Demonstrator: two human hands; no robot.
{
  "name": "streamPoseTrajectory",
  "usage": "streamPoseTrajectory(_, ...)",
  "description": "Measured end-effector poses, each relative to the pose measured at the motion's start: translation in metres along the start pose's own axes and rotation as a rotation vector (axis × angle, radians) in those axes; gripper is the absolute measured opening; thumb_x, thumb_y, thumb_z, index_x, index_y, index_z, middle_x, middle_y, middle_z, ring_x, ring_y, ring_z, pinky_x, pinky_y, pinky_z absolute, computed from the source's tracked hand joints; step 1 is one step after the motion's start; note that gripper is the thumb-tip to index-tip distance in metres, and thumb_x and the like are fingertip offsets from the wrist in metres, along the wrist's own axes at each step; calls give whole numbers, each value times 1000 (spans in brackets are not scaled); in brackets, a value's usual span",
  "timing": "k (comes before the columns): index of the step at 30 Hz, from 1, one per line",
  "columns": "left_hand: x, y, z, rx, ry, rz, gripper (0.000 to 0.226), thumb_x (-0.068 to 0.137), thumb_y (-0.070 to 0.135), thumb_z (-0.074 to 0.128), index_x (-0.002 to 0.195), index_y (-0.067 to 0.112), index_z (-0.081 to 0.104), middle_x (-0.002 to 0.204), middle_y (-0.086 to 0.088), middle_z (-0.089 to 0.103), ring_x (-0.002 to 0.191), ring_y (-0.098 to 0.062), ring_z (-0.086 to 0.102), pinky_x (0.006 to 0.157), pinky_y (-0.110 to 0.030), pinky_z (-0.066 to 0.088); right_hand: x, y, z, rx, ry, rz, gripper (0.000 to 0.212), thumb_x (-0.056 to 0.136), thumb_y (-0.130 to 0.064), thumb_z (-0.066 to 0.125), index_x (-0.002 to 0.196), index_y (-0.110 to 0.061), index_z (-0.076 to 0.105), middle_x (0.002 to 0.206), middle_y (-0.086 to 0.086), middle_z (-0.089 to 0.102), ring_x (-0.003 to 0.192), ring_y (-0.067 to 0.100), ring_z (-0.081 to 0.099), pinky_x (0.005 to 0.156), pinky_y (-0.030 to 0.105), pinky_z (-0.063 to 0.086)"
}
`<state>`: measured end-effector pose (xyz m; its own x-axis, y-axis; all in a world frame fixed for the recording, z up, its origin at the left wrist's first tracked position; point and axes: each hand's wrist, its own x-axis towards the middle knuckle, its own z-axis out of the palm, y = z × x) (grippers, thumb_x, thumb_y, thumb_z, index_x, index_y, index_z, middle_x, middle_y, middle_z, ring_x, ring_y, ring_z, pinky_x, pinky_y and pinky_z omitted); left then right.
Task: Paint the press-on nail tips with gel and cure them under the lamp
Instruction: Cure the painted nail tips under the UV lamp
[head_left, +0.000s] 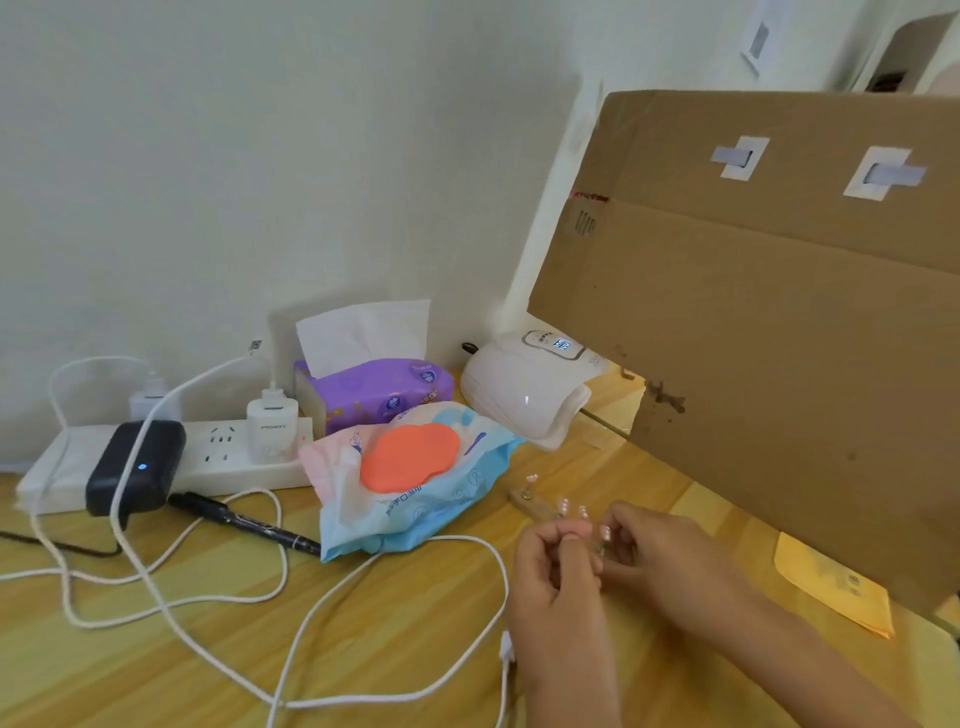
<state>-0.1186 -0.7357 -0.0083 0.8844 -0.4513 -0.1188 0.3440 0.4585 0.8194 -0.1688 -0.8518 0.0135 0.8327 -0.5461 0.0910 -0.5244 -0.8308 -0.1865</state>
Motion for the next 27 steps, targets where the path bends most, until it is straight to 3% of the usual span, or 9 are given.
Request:
streamPoseTrajectory(2, 1, 1, 1, -14, 0, -5, 27, 91, -6, 51, 75, 10, 65, 52, 6, 56, 49, -3, 49, 58, -19, 43, -1, 14, -3, -33, -19, 1, 28, 81, -59, 61, 77, -34, 48, 71, -16, 61, 66, 2, 54, 55, 20, 33)
streamPoseTrajectory(5, 2, 2, 3, -35, 1, 0, 24, 90, -9, 50, 77, 5, 64, 51, 7, 55, 47, -1, 47, 51, -12, 42, -6, 37, -5, 119, -62, 11, 21, 81, -41, 75, 80, -33, 55, 67, -16, 60, 62, -1, 52, 56, 20, 37)
streamPoseTrajectory(10, -1, 0, 2, -5, -8, 12, 24, 91, -5, 51, 77, 10, 64, 49, 8, 51, 47, 0, 46, 52, -10, 40, 7, 77, -16, 254, 112, 180, 19, 79, -30, 82, 78, -25, 63, 72, -5, 64, 64, 2, 57, 55, 12, 40)
streamPoseTrajectory(16, 1, -3, 2, 10, -21, 33, 25, 91, -7, 51, 77, 8, 65, 47, 6, 50, 45, -1, 45, 51, -11, 40, 81, 81, -3, 407, 257, 303, 21, 86, -33, 75, 84, -17, 61, 81, -2, 63, 73, 10, 56, 56, 23, 38)
streamPoseTrajectory(21, 7, -8, 3, 53, -23, 72, 30, 90, -12, 51, 72, 8, 64, 46, 5, 54, 46, -3, 48, 54, -17, 41, 150, 53, 15, 518, 327, 303, 17, 89, -23, 71, 91, -8, 62, 81, -1, 61, 78, 18, 54, 58, 25, 33)
streamPoseTrajectory(25, 11, -12, 3, 56, -19, 66, 40, 88, -13, 52, 60, 11, 63, 46, 7, 55, 44, -4, 49, 51, -16, 43, 180, 40, 29, 652, 317, 317, 12, 93, -7, 54, 98, 0, 63, 81, 12, 51, 78, 22, 45, 66, 28, 34)
streamPoseTrajectory(27, 12, -15, 3, 71, -30, 62, 44, 88, -14, 51, 56, 13, 62, 46, 7, 55, 43, -3, 48, 52, -19, 44, 183, 33, 32, 828, 518, 379, 23, 94, 1, 49, 113, 5, 62, 91, 11, 54, 84, 22, 47, 70, 24, 39)
